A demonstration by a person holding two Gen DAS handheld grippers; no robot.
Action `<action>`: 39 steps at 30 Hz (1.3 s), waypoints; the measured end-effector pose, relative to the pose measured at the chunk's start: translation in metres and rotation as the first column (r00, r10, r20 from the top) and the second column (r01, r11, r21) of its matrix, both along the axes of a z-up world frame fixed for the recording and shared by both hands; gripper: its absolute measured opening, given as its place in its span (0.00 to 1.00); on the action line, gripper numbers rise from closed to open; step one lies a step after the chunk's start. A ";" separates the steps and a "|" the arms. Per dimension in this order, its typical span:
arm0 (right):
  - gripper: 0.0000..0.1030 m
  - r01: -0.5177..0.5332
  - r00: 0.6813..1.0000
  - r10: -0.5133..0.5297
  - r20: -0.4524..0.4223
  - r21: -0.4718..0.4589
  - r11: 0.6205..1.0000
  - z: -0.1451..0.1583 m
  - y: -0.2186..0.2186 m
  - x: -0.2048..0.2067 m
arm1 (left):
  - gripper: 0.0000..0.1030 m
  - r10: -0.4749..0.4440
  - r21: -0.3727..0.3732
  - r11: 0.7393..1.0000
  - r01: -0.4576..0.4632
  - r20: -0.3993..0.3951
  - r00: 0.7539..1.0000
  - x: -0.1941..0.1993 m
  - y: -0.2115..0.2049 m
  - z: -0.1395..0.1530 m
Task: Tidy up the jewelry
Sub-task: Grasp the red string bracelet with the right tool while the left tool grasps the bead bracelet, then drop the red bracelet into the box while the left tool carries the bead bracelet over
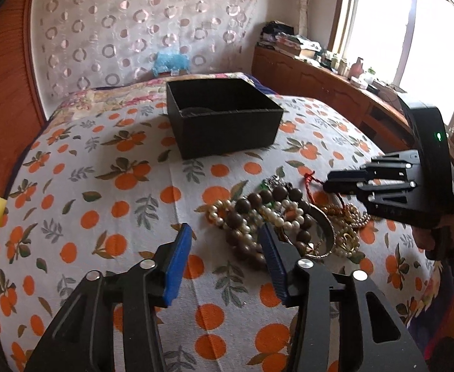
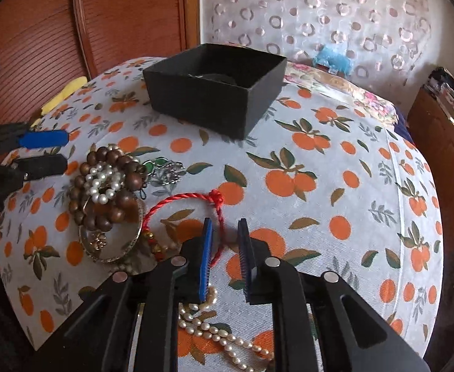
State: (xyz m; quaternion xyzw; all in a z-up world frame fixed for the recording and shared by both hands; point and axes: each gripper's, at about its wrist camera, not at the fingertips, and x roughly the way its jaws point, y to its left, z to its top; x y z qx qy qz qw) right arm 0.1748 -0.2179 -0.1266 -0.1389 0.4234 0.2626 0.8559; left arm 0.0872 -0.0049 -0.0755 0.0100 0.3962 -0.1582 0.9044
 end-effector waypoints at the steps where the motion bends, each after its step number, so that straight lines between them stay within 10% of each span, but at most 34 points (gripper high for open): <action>1: 0.14 0.006 1.000 -0.006 0.000 -0.004 1.000 0.001 -0.001 0.001 | 0.38 -0.001 0.000 1.000 0.001 -0.009 1.000 0.001 -0.001 -0.002; 12: 0.09 -0.005 0.999 0.004 0.048 0.013 1.000 -0.002 -0.004 -0.003 | 0.34 -0.017 -0.020 1.000 0.015 -0.083 0.996 0.023 -0.009 -0.016; 16: 0.09 -0.005 0.998 0.005 0.059 0.001 1.000 -0.002 -0.004 -0.004 | 0.12 -0.029 -0.051 0.998 0.024 -0.099 0.995 0.027 -0.008 -0.019; 39: 0.03 -0.005 0.998 0.005 0.065 0.002 1.000 0.002 0.000 -0.005 | 0.12 -0.045 -0.046 0.997 0.054 0.179 0.983 -0.011 -0.013 0.075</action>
